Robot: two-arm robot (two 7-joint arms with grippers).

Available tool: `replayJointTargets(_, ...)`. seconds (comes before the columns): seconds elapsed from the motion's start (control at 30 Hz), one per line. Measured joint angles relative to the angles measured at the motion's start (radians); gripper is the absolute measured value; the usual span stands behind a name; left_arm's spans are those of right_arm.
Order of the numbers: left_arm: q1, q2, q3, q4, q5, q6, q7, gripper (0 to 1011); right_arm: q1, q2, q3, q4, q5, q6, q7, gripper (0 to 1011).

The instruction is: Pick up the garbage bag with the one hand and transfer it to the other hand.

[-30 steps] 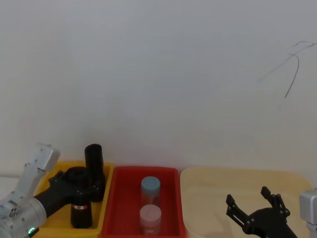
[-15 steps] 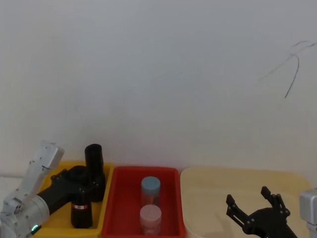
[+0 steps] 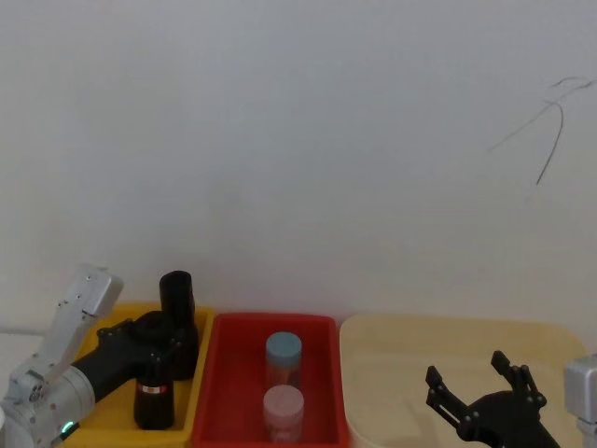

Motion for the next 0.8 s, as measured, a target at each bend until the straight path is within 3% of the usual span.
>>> replayJointTargets(0.8,-0.003,-0.002,0.001,0.002,0.003,0.0,0.002,531,0.0,0.0,0.0,0.0,0.0,0.0,0.0,1001)
